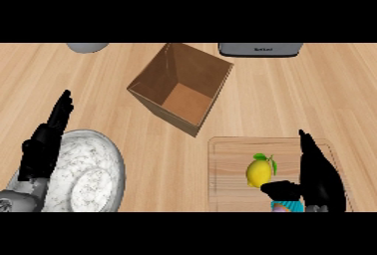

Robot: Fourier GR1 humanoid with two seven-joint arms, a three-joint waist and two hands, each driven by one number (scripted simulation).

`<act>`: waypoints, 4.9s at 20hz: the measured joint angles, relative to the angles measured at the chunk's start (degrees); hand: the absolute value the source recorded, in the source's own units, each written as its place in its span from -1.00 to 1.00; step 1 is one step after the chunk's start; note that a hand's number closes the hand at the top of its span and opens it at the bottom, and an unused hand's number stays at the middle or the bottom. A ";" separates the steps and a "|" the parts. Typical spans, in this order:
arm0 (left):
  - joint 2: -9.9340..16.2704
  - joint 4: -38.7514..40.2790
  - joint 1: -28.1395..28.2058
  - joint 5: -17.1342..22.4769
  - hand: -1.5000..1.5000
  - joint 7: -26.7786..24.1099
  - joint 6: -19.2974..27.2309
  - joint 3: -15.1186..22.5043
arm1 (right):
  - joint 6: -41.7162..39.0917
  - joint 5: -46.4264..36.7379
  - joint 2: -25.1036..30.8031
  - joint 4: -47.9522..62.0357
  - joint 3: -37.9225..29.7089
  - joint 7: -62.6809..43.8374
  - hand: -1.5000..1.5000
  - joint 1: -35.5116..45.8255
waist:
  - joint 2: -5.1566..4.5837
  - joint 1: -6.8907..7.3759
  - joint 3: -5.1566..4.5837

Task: Pick the lemon from the cutting board and place it in the cardboard box

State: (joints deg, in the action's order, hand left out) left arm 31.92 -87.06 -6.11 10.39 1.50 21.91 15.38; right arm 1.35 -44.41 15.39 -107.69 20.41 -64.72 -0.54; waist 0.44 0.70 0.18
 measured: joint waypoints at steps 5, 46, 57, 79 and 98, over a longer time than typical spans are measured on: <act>-0.46 -0.43 1.00 -0.63 0.00 0.01 -0.09 -0.33 | -3.49 -4.02 -4.52 -0.34 1.48 -3.82 -1.00 2.71 | -0.02 -0.14 0.16; -3.69 -1.74 2.99 -5.28 0.00 1.55 -3.27 -3.88 | -7.39 -11.96 -14.98 10.54 -2.68 -0.87 -1.00 1.80 | 0.00 -0.61 0.58; -4.56 -2.61 3.67 -5.93 0.00 2.19 -4.57 -5.20 | -6.10 -19.55 -14.36 12.64 -2.94 1.46 1.00 2.34 | 0.28 -0.71 0.29; -5.15 -1.90 2.41 -6.22 0.00 2.50 -6.51 -5.91 | -13.84 1.48 16.31 35.05 -14.49 71.47 1.00 31.27 | -0.45 0.81 0.57; -5.86 -2.63 3.91 -7.46 0.00 2.44 -7.49 -7.59 | -24.47 21.23 3.42 32.22 -20.43 68.88 1.00 50.25 | -0.03 -0.02 0.49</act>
State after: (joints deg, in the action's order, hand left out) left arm 26.06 -89.68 -2.20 2.93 3.94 14.42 7.79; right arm -23.12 -23.17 18.81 -75.47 -0.02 4.16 49.71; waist 0.41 0.68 0.67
